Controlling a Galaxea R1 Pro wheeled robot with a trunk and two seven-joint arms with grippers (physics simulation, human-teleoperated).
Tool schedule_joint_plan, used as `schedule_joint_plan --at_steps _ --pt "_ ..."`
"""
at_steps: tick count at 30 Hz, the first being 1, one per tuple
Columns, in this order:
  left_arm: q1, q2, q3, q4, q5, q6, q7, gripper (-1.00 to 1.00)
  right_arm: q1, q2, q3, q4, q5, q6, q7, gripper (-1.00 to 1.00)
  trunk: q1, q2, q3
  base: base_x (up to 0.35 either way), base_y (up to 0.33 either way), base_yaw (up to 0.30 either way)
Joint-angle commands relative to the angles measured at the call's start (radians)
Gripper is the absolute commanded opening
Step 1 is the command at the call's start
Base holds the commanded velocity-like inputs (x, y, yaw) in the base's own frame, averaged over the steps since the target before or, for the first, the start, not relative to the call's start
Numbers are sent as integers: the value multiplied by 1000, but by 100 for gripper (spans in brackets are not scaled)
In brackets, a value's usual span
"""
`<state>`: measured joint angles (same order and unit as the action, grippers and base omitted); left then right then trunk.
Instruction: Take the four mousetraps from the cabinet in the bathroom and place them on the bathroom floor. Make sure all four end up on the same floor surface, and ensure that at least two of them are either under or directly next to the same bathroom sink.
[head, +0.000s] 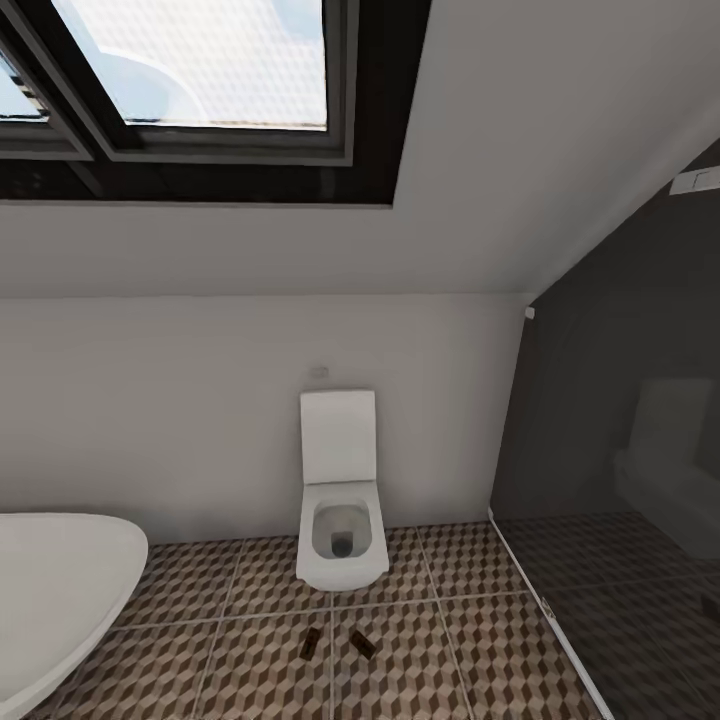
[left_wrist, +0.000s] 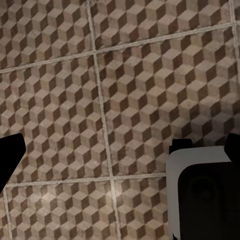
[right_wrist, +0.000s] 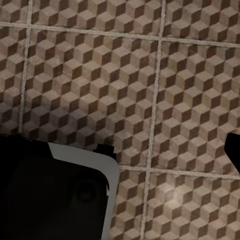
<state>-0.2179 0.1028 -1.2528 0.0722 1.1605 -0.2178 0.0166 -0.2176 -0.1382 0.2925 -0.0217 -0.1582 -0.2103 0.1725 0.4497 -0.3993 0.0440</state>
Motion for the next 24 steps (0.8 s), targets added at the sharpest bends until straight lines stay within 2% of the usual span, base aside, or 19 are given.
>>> schedule_joint_plan --at_steps 1,24 --pt "0 -1 -7 0 3 -2 2 100 0 4 7 1 -11 -3 4 100 0 -1 -2 0 0 0" --pt "0 -6 -7 1 2 3 2 100 0 11 6 1 -11 -3 1 100 0 -1 -38 0 0 0"
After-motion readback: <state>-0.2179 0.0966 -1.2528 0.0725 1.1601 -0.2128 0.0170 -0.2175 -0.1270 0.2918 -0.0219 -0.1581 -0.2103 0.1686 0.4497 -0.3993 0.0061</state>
